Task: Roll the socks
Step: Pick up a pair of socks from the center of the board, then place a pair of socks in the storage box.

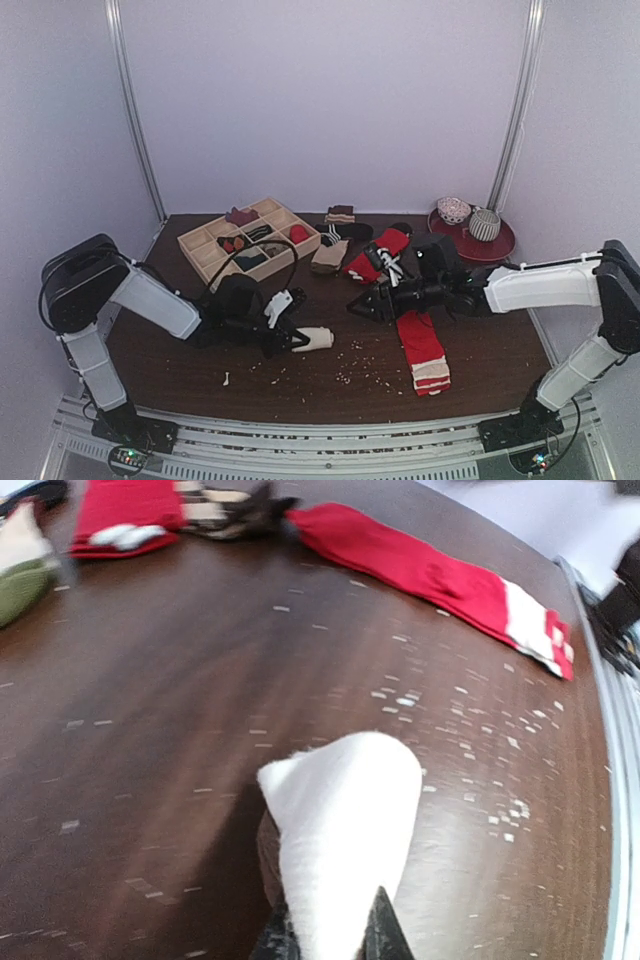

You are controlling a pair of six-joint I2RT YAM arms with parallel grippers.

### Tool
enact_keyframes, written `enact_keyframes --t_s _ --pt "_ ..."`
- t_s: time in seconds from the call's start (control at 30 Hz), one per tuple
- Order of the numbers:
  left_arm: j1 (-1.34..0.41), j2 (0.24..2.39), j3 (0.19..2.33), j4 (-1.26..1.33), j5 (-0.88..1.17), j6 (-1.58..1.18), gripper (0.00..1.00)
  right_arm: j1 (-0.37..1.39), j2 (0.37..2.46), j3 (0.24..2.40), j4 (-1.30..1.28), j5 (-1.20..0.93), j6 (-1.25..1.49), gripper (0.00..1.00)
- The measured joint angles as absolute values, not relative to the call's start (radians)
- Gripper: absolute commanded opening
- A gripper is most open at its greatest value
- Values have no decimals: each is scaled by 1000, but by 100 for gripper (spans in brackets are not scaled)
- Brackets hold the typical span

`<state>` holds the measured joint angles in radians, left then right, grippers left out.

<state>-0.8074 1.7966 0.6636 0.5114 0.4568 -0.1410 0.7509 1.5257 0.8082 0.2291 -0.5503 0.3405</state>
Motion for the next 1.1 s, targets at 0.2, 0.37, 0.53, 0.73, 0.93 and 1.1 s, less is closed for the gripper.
enact_keyframes --t_s 0.2,0.37,0.53,0.73,0.93,1.1 --pt "-693 1709 747 427 400 -183 0 719 1384 750 293 -527 374 53" --pt "-574 1672 880 393 394 -196 0 701 1375 666 303 -527 390 52" --pt "-442 1670 1001 363 389 -186 0 686 1375 598 335 -527 402 50" --pt "-255 1720 1134 269 348 -118 0 677 1375 577 356 -528 403 50" --pt "-213 1766 1185 132 250 -16 0 670 1382 574 387 -545 399 49" --pt "-144 1767 1116 101 230 5 0 659 1435 575 413 -574 393 48"
